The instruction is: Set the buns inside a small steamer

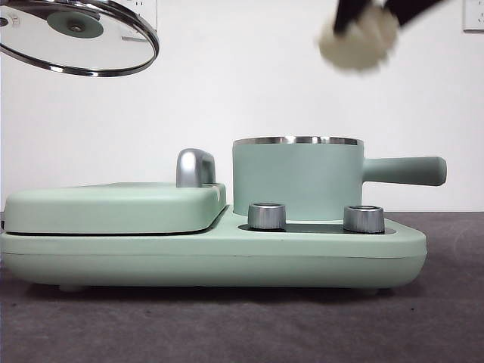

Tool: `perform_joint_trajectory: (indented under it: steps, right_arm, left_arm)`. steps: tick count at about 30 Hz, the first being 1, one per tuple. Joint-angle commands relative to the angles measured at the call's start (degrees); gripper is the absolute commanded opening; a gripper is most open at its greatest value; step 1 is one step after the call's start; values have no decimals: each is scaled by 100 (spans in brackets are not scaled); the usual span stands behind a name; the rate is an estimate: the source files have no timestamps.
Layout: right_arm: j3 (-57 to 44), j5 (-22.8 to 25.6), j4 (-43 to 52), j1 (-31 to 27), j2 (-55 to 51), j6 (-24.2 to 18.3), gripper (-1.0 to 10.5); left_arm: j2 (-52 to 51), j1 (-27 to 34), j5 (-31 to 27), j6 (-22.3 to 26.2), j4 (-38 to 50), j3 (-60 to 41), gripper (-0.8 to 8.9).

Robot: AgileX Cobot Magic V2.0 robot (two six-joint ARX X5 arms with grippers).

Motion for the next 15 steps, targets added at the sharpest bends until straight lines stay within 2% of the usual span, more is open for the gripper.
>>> perform_joint_trajectory:
  steps: [1,8,15]
  right_arm:
    - [522,-15,76,-323,284,-299,163]
    - [1530,-461,70,-1034,1425,-855,164]
    - [2033,-463,103,-1261,2691,-1180,165]
  left_arm:
    - [83,-17,4,35,149,96,15]
    - [184,-17,4,35,155,96,16]
    - [184,-17,4,37,175,96,16]
